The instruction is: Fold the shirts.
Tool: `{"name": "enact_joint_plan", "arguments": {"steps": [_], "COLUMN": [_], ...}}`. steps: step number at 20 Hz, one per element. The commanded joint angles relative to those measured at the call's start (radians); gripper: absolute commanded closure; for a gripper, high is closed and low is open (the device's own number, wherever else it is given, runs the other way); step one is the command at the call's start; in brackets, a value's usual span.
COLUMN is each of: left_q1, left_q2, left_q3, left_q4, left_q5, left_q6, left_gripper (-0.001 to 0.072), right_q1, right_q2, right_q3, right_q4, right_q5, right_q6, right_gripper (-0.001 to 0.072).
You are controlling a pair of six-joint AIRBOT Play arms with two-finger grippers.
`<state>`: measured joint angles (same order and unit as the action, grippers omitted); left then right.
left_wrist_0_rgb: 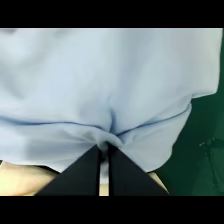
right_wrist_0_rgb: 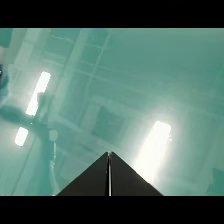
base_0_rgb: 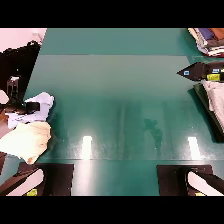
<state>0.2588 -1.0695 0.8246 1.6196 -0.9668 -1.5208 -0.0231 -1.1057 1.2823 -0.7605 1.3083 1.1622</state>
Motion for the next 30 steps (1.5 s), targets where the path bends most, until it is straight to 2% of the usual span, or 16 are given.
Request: {"name": "enact_joint_plan", "arguments": {"steps": [1, 4, 8, 13, 16, 20, 24, 25, 26, 27, 30], "left_q1": [0.003, 0.003, -0.071, -0.42, -0.618, -0.863, -1.036, -1.063, -1.08, -1.088, -1.029], "left_q2": [-0.01, 0.032, 0.156, 0.187, 0.168, 0.023, -0.217, -0.285, -0.34, -0.388, -0.415], "left_q3": [0.005, 0.116, 0.44, 0.846, 0.867, 0.844, 0.809, 0.809, 0.809, 0.809, 0.811], "left_q4": [-0.006, -0.029, -0.06, 0.006, 0.035, 0.013, -0.154, -0.214, -0.253, -0.267, -0.151], "left_q5": [-0.008, -0.079, -0.174, -0.296, -0.318, -0.369, -0.334, -0.307, -0.277, -0.248, -0.265], "left_q6": [-0.018, -0.025, -0.024, -0.026, -0.064, -0.126, -0.117, -0.091, -0.083, -0.065, -0.043], "left_gripper": [0.0678, 0.0679, 0.068, 0.0682, 0.0683, 0.0681, 0.0674, 0.0456, 0.0159, 0.0095, 0.0096], "right_q1": [0.001, 0.0, 0.0, 0.0, 0.0, 0.0, 0.0, 0.0, 0.0, 0.0, 0.0], "right_q2": [0.001, 0.002, 0.002, 0.002, 0.002, 0.001, 0.001, 0.001, 0.001, 0.001, 0.001], "right_q3": [0.0, 0.01, 0.163, 0.367, 0.434, 0.453, 0.452, 0.452, 0.452, 0.452, 0.453], "right_q4": [0.001, 0.035, 0.054, 0.052, 0.052, 0.051, 0.05, 0.05, 0.05, 0.05, 0.05], "right_q5": [0.001, 0.005, -0.008, -0.058, -0.075, -0.069, -0.047, -0.043, -0.04, -0.04, -0.024], "right_q6": [0.0, 0.0, 0.0, 0.0, 0.0, 0.0, 0.0, 0.0, 0.0, 0.0, 0.0], "right_gripper": [0.0697, 0.0697, 0.0697, 0.0697, 0.0697, 0.0697, 0.0697, 0.0697, 0.0697, 0.0697, 0.0697]}}
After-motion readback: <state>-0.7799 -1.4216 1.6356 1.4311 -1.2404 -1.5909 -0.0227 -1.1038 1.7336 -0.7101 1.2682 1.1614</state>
